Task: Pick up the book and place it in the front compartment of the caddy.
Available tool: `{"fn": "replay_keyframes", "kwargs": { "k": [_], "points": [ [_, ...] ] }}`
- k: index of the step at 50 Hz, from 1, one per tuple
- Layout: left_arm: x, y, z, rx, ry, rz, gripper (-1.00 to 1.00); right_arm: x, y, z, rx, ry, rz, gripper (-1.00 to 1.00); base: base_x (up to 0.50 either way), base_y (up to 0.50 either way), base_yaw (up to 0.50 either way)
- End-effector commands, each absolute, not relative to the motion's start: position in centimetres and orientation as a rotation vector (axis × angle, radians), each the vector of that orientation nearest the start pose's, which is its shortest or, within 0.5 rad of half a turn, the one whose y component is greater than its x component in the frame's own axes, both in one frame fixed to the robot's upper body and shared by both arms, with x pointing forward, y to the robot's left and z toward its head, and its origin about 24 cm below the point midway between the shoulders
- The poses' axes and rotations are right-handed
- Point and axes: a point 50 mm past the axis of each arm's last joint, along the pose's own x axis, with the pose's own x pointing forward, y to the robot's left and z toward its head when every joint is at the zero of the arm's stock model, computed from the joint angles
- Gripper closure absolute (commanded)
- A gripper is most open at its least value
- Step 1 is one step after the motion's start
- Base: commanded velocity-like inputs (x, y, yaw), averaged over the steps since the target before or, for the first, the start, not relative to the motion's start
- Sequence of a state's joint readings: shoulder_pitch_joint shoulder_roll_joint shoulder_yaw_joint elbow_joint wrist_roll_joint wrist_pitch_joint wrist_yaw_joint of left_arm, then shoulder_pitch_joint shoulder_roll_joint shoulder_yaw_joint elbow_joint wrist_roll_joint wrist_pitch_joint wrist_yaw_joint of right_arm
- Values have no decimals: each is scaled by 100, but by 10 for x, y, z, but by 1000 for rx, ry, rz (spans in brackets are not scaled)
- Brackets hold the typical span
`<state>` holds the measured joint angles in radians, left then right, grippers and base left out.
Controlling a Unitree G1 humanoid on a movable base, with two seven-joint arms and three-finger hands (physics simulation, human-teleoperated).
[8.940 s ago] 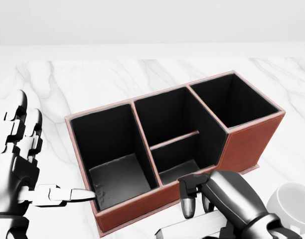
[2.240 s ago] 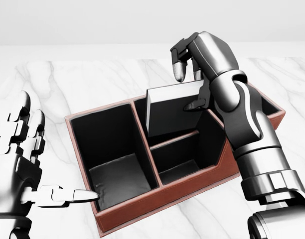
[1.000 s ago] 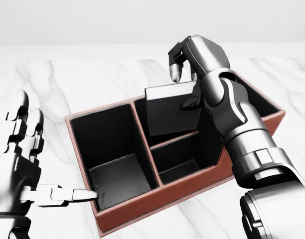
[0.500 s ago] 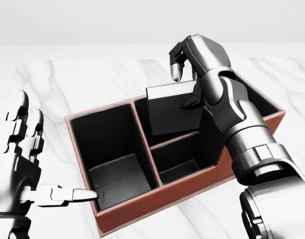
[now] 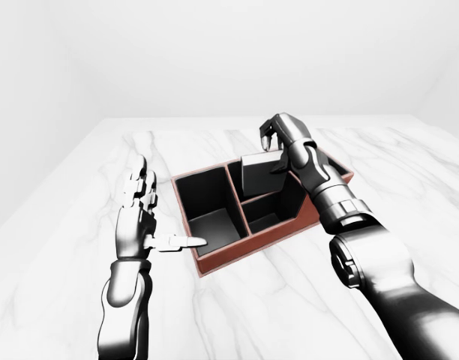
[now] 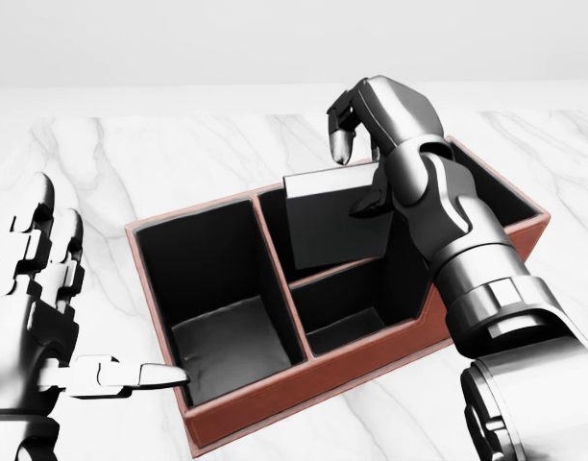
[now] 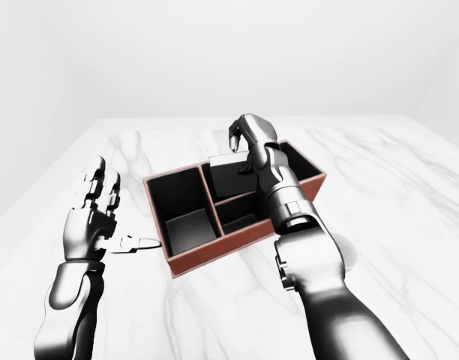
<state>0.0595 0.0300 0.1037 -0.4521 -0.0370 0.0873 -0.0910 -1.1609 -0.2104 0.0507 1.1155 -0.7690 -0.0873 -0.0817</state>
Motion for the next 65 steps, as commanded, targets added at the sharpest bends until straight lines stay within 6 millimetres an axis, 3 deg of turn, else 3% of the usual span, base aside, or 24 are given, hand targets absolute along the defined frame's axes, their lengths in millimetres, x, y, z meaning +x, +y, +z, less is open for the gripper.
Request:
{"fn": "replay_keyframes", "kwargs": {
  "k": [1, 14, 65],
  "points": [
    [230, 174, 124, 32, -305, 12, -99, 425, -129, 194, -1034, -203, 5, 100, 0, 0, 0],
    [230, 175, 124, 31, -307, 13, -99, 425, -130, 189, -1038, -183, 13, 100, 0, 0, 0],
    [231, 175, 123, 28, -300, 15, -99, 427, -128, 201, -1018, -203, 0, 100, 0, 0, 0]
  ]
}}
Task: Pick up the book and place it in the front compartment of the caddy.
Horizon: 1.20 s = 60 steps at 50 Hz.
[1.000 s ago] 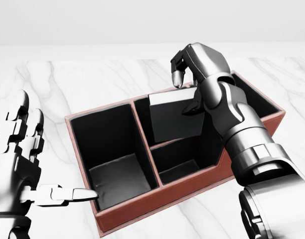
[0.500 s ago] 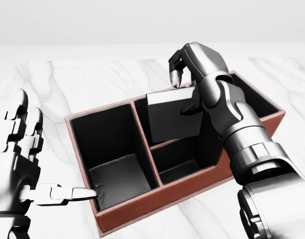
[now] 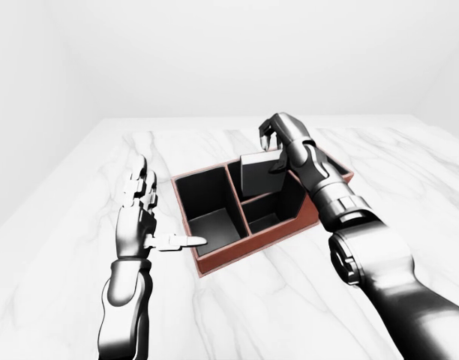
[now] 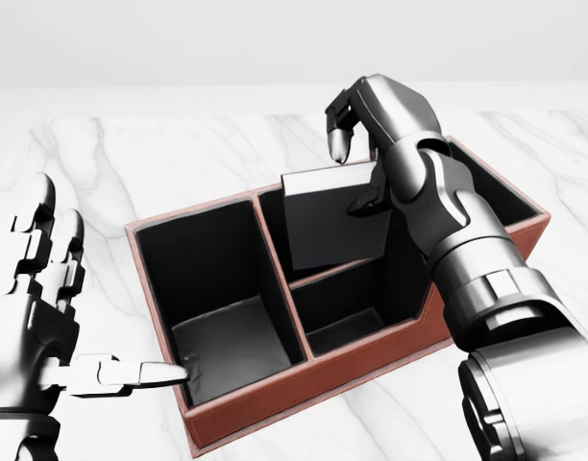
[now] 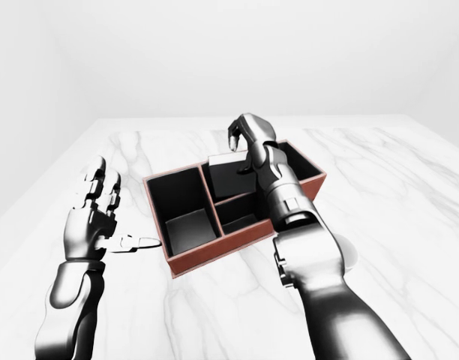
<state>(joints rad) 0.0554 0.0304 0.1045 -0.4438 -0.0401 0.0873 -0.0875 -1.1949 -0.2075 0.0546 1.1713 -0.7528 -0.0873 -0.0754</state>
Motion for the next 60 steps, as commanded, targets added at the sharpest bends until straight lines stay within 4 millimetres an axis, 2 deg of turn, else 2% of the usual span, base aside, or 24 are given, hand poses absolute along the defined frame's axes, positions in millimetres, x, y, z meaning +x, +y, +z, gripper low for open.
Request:
{"fn": "replay_keyframes", "kwargs": {
  "k": [1, 20, 60],
  "points": [
    [231, 175, 123, 28, -302, 15, -99, 427, -128, 201, -1023, -204, -5, 100, 0, 0, 0],
    [230, 174, 123, 27, -301, 13, -99, 427, -126, 195, -1060, -206, -26, 100, 0, 0, 0],
    [230, 175, 126, 27, -314, 14, -99, 427, -114, 201, -1006, -222, 0, 100, 0, 0, 0]
  ]
}}
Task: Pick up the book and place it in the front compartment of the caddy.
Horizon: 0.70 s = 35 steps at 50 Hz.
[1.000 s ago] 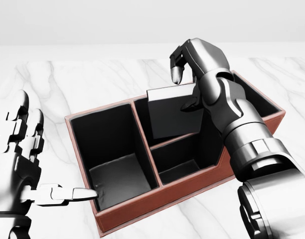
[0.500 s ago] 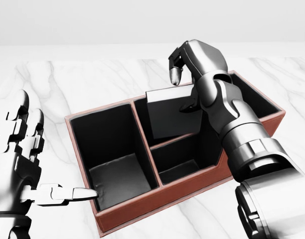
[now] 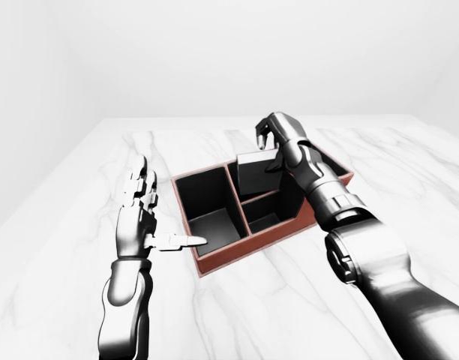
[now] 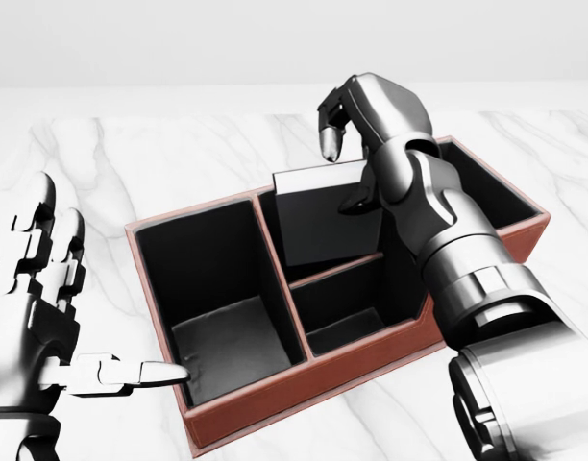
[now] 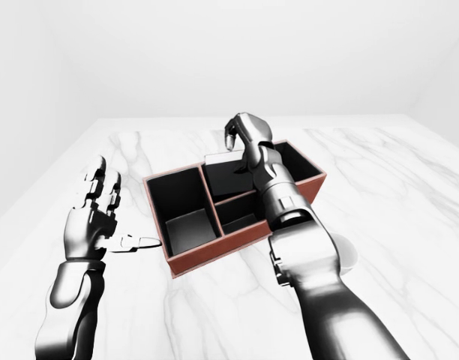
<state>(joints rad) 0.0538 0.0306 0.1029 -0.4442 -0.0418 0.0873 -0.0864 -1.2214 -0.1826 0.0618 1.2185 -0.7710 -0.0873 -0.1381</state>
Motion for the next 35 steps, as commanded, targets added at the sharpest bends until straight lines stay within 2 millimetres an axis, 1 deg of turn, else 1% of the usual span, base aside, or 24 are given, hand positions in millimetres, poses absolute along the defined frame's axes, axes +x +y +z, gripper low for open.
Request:
{"fn": "replay_keyframes", "kwargs": {
  "k": [1, 12, 21, 35],
  "points": [
    [230, 175, 126, 26, -317, 14, -99, 427, -114, 201, -1008, -221, -1, 100, 0, 0, 0],
    [230, 175, 127, 26, -319, 14, -99, 427, -112, 198, -1012, -218, -3, 100, 0, 0, 0],
    [230, 175, 126, 25, -315, 14, -99, 426, -112, 193, -1051, -234, -38, 100, 0, 0, 0],
    [230, 174, 126, 25, -317, 11, -99, 426, -114, 193, -1083, -255, -76, 100, 0, 0, 0]
  ]
}}
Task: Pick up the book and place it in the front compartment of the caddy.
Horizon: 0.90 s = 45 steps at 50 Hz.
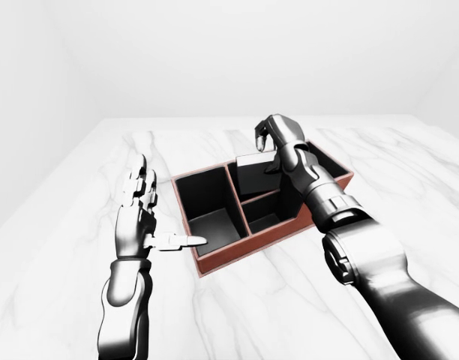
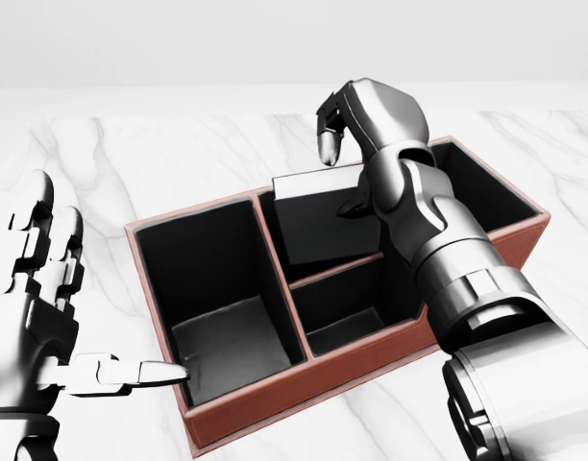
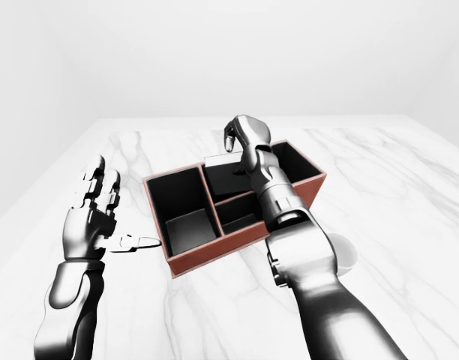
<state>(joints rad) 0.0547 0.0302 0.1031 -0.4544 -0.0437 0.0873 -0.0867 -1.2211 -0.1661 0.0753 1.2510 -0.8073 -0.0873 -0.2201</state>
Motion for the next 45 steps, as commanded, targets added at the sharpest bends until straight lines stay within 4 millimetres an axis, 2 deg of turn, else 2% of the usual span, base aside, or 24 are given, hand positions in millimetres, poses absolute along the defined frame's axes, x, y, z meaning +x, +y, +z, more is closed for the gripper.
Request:
{"fn": "replay_keyframes", "kwargs": {
  "k": [1, 45],
  "points": [
    [230, 174, 126, 25, -315, 11, -100, 426, -114, 194, -1084, -258, -77, 100, 0, 0, 0],
    [229, 175, 129, 23, -331, 14, -99, 423, -103, 187, -1132, -297, -90, 100, 0, 0, 0]
  ]
}}
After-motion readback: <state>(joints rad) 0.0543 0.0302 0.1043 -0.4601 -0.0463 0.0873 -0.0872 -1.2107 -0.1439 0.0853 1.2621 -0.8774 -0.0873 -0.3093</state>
